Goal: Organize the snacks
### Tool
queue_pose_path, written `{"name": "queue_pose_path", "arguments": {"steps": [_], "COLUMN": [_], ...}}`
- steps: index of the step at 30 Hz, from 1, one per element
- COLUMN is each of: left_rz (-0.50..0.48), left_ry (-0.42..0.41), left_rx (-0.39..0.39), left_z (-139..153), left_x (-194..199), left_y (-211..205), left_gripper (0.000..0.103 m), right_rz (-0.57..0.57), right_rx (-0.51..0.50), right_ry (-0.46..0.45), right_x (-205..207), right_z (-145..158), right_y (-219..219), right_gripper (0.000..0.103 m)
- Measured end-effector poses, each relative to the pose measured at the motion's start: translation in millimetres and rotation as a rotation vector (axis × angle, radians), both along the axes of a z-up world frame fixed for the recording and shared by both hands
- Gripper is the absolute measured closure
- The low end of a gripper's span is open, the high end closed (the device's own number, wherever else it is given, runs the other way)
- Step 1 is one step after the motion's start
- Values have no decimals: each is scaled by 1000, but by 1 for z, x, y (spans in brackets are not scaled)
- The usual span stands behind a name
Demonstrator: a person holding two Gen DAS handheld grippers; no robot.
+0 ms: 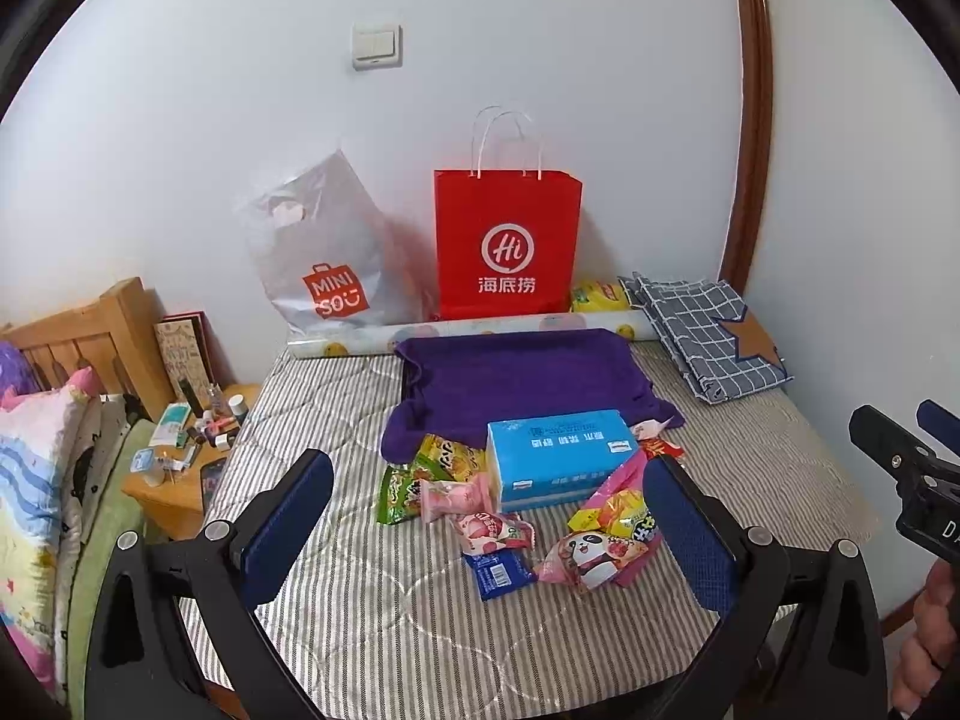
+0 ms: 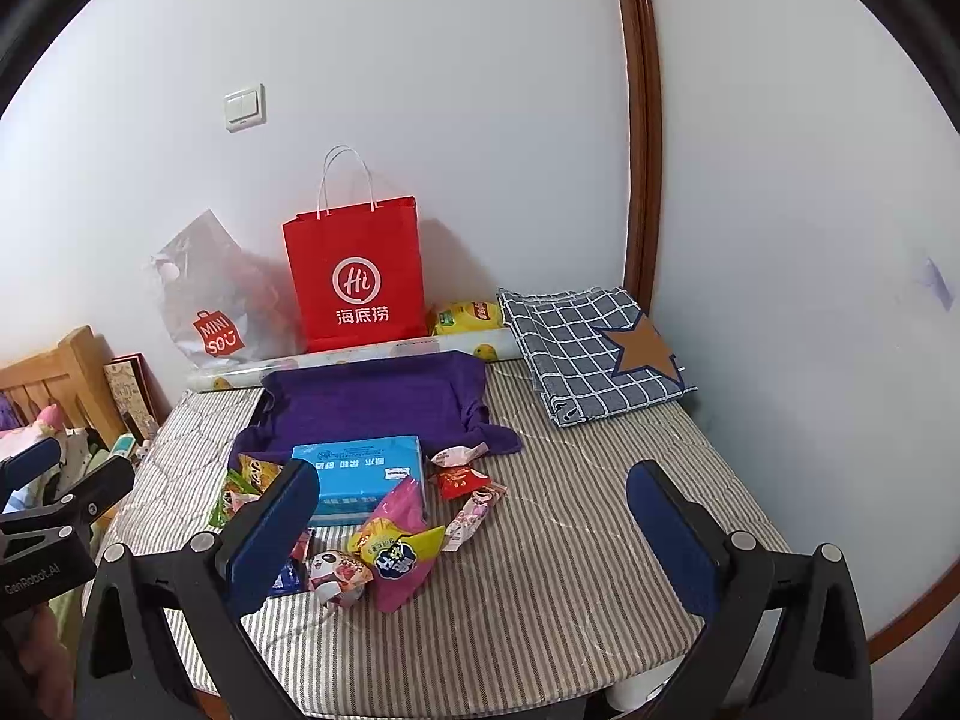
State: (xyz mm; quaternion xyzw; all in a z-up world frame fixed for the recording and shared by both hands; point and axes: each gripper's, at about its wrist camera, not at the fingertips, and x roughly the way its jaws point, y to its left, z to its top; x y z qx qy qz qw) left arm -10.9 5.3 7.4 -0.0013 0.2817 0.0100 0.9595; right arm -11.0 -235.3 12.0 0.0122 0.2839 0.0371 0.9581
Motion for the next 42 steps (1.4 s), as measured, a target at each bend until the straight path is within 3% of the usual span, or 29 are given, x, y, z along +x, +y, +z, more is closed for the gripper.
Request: {"name": "queue_pose_path", "arguments": {"steps": [42], "left_rz": [4], "left_ry": [-10], "left_rx": [-13], "left_z": [4], "left_x": [-6], "left_y": [6], "left_gripper": [0], "right_rz": [14], "right_rx": [7], "right_ry": [-3], "right_x": [-4], "right_z": [4], "right_y": [3], "right_gripper": [0]}}
